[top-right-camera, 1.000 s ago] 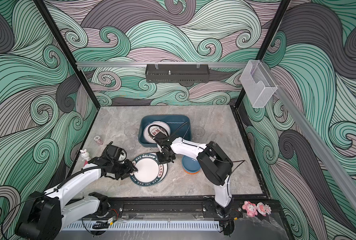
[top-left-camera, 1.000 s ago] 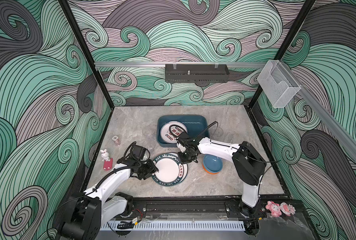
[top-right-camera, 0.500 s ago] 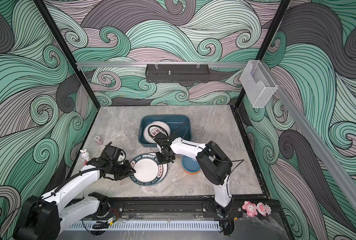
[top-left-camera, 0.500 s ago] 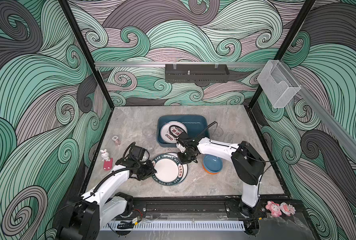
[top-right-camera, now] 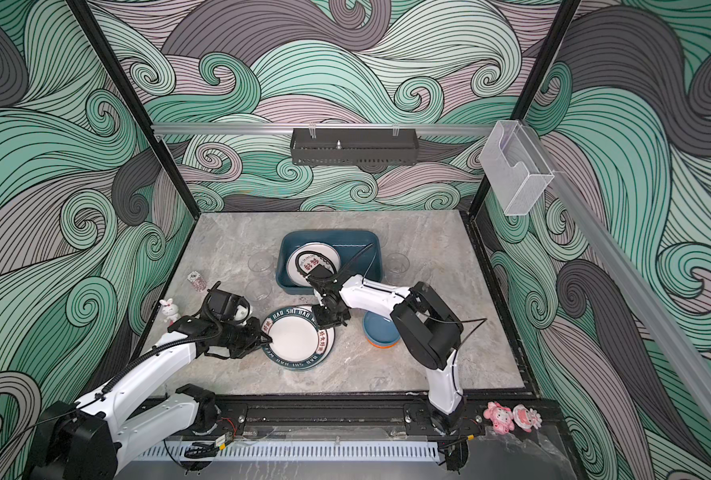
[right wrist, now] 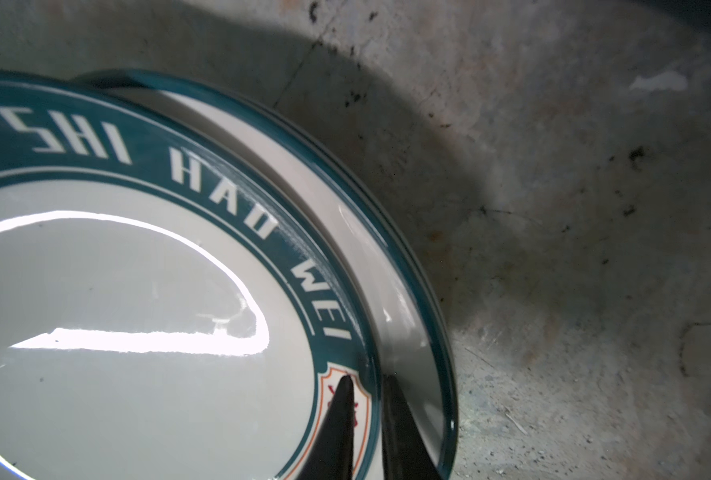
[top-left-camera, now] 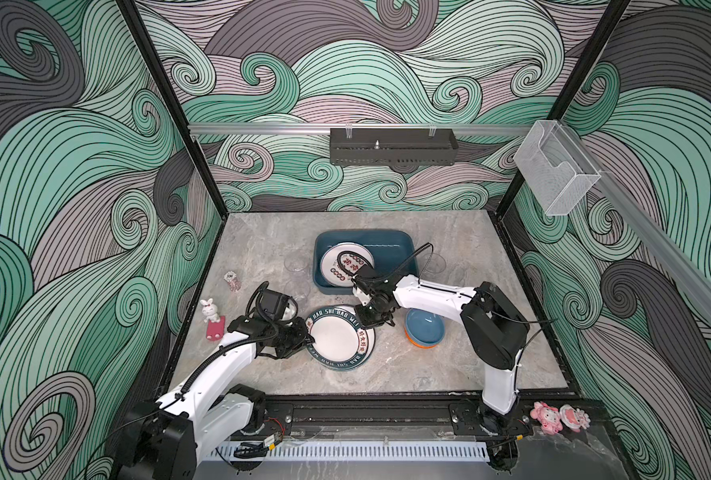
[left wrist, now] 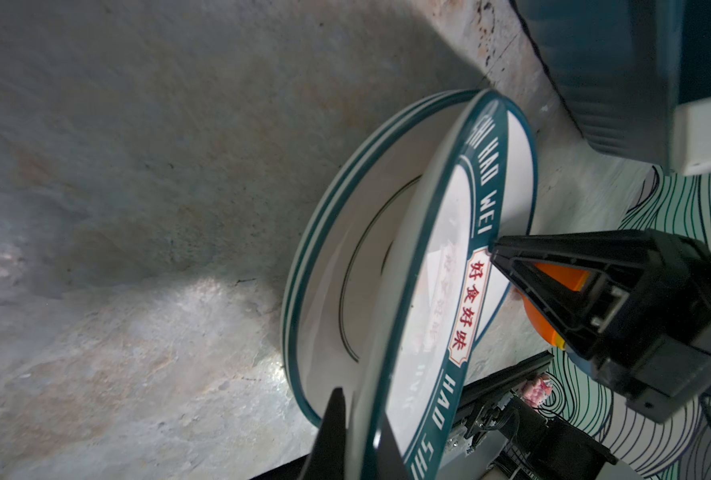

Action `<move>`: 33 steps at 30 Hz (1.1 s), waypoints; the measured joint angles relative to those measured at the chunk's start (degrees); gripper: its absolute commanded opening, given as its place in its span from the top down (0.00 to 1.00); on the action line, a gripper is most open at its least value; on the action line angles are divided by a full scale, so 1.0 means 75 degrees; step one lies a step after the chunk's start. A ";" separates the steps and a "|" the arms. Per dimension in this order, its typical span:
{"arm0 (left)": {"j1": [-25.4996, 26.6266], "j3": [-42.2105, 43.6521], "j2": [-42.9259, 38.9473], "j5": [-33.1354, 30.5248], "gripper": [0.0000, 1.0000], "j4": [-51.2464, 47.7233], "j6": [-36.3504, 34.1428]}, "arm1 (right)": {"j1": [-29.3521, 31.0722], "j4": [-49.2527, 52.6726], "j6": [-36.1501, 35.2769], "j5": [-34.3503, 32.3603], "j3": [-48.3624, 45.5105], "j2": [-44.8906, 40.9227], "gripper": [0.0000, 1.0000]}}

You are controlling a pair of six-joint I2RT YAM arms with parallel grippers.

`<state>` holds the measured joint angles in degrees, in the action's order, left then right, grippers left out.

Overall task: Place the mixed dishes into the plastic bin
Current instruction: 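Lift the top green-rimmed plate with the right gripper while left holds lower plates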

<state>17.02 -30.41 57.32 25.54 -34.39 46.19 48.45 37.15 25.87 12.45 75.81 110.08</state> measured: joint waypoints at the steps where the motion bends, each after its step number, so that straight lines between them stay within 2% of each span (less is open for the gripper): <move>1: 0.0003 -0.0017 -0.0029 -0.0003 1.00 -0.0047 -0.0003 | -0.0003 0.0009 0.0003 -0.0006 -0.0009 -0.0070 0.75; 6: 0.0000 -0.0038 -0.0207 -0.0061 1.00 -0.0236 0.0000 | -0.0023 0.0050 0.0009 -0.0012 -0.0020 -0.0600 0.69; 10: 0.0000 -0.0099 -0.0329 -0.0143 1.00 -0.0408 0.0006 | -0.0102 0.0055 0.0017 -0.0003 -0.0134 -0.1145 0.68; 18: 0.0000 -0.0600 -0.0455 -0.0259 1.00 -0.0810 0.0044 | -0.0641 0.0044 0.0082 0.0262 -0.0455 -0.1950 0.63; 33: 0.0000 -0.1288 -0.0574 -0.0134 1.00 -0.0367 0.0501 | -0.1932 -0.0866 0.0822 0.1871 -0.1411 -0.3069 0.53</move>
<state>17.02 -40.07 53.01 24.53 -37.15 49.95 33.95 30.65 32.03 26.48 65.23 87.07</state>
